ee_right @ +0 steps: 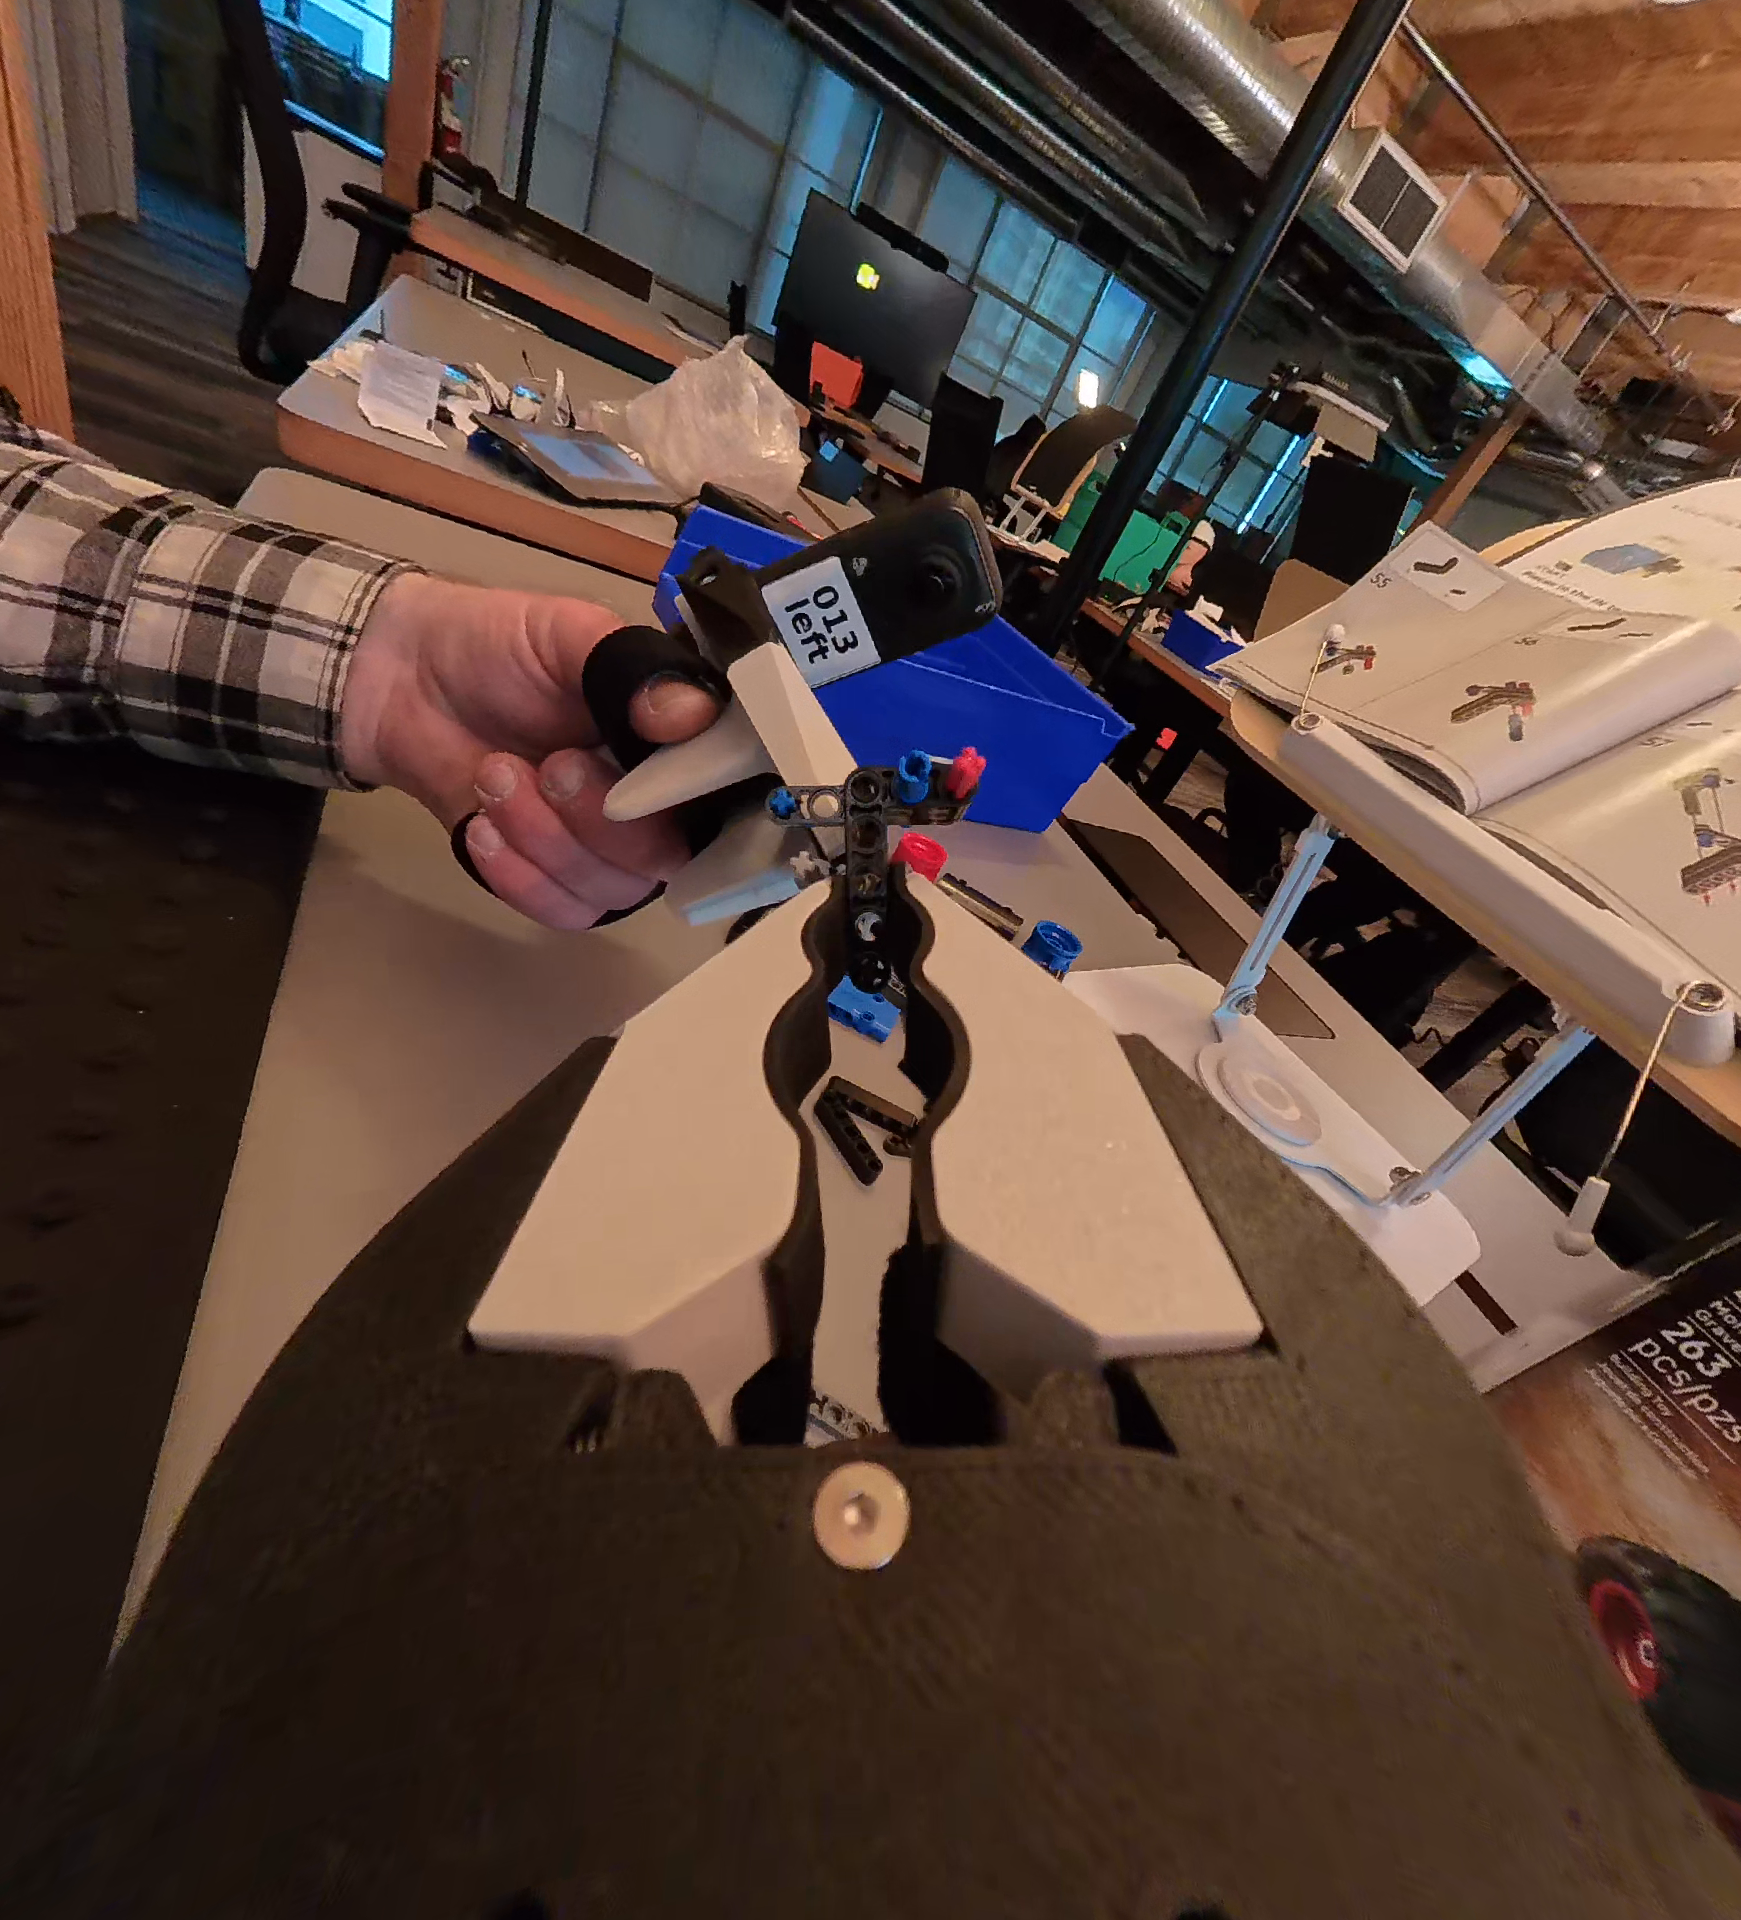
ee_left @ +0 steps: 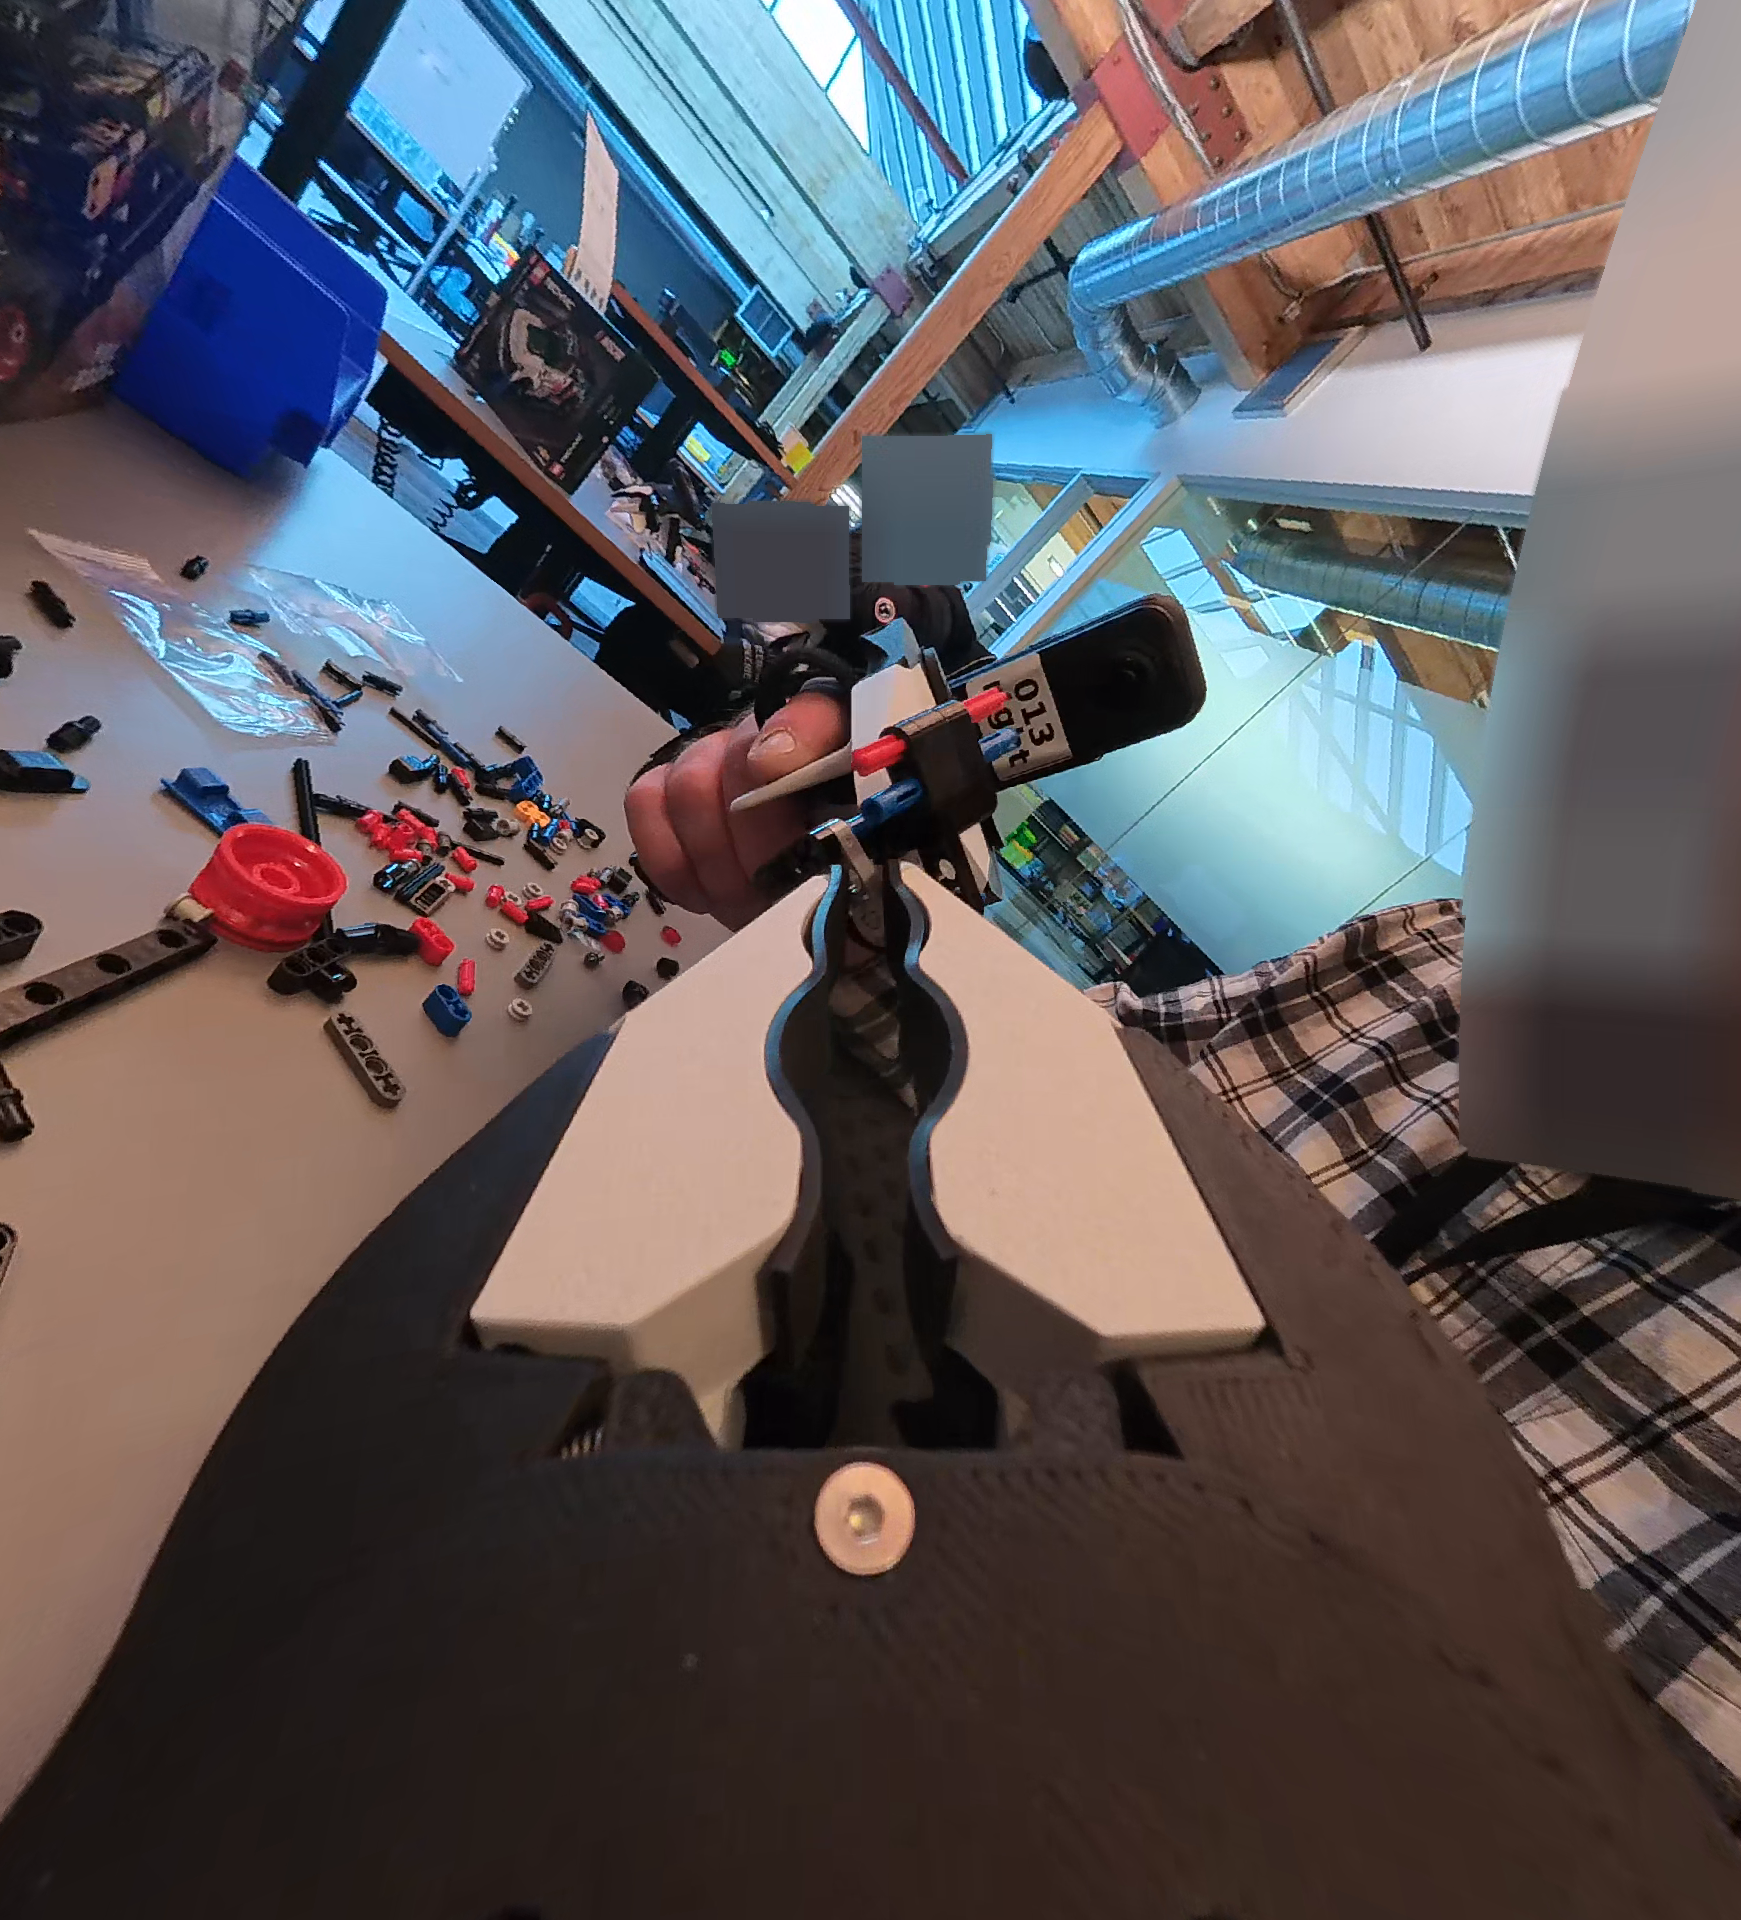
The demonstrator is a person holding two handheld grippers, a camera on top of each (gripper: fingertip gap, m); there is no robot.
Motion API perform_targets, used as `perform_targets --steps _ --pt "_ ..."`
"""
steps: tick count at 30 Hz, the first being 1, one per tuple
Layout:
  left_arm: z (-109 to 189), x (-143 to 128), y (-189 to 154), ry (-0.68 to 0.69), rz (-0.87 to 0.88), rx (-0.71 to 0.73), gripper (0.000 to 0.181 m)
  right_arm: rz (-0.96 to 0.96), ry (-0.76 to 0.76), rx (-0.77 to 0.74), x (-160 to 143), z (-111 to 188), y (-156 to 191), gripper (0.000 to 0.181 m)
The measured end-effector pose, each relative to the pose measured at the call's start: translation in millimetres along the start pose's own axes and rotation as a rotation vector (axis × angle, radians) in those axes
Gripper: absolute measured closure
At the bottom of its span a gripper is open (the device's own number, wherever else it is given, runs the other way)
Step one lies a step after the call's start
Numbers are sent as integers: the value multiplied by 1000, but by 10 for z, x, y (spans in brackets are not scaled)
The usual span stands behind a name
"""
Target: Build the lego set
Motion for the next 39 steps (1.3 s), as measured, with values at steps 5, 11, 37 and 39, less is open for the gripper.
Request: perform_targets --steps 5,11,37,39 --pt "-4 12 -30 -16 -7 -18 177 -24 -19 5 25 13 -3 176" --pt "-15 35 -96 -37 -33 -55 180 -94 -68 24 69 38 -26 176" --pt "-32 79 -197 -80 -121 -90 175 -215 -149 73 134 68 -45 176" --pt "-32 87 -205 -84 -126 -97 175 -220 -153 75 138 69 -45 176"
Point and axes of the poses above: each gripper's, where its closed fingertips meet, z back along the fingers, x out of its top, y = z × x across the jaws, the point moved 3 cm from there along z, back along the fingers, and after that the axes turned 3 degrees about y, right-handed, at the moved point
